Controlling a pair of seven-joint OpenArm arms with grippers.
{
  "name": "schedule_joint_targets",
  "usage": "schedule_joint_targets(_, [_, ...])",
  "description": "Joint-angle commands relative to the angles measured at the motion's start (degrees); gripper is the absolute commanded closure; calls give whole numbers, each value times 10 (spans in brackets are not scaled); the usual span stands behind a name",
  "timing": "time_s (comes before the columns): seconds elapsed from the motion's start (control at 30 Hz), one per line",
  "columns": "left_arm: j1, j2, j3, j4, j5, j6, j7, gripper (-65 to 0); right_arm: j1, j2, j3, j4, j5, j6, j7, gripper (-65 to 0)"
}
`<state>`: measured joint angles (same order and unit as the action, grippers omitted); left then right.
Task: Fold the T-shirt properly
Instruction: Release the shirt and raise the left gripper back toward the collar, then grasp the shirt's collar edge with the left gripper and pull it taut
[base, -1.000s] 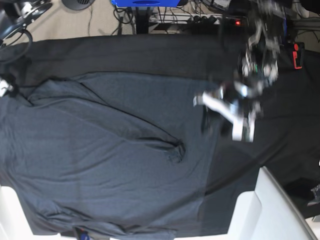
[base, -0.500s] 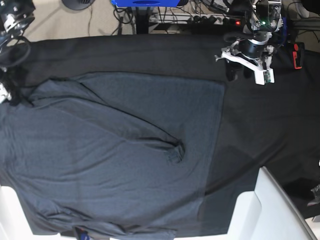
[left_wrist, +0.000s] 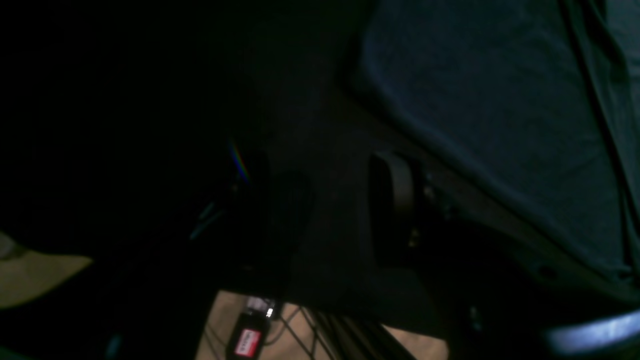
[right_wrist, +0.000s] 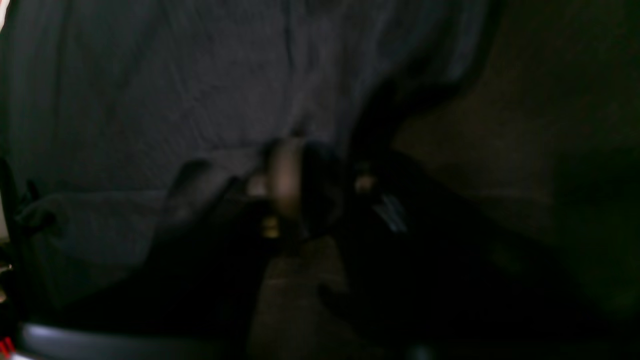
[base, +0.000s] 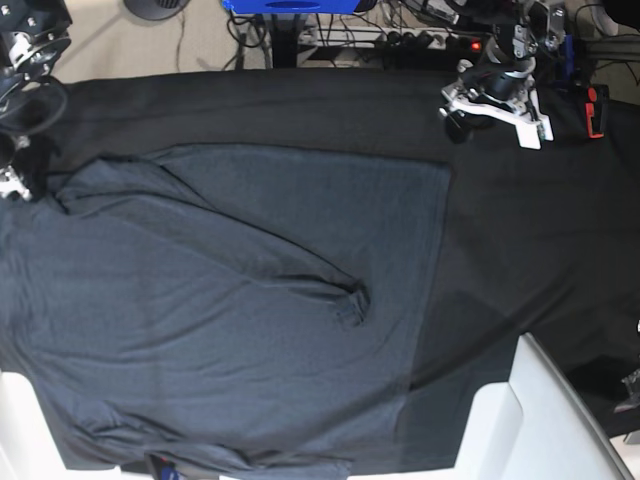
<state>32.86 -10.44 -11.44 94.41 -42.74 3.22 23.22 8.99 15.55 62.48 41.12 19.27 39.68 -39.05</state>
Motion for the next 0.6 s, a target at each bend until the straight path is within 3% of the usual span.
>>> schedule_joint_targets(0.0, [2, -3, 1, 6, -7, -5, -8, -318, 6, 11, -1, 5, 1, 3, 1, -12])
schedule_joint_targets(0.2, [1, -4, 0, 4, -13, -5, -8, -341, 6, 10, 3, 5, 1, 3, 1, -2])
schedule_joint_targets(0.37, [-10, -2, 3, 1, -13, -5, -8, -584, 6, 10, 1, 5, 1, 3, -2, -2])
schedule_joint_targets(0.43, [-13, -2, 1, -1, -13, -5, -8, -647, 6, 10, 0, 5, 1, 3, -2, -2])
schedule_joint_targets(0.57, [-44, -2, 3, -28, -13, -5, -8, -604, 6, 10, 0, 5, 1, 3, -2, -2])
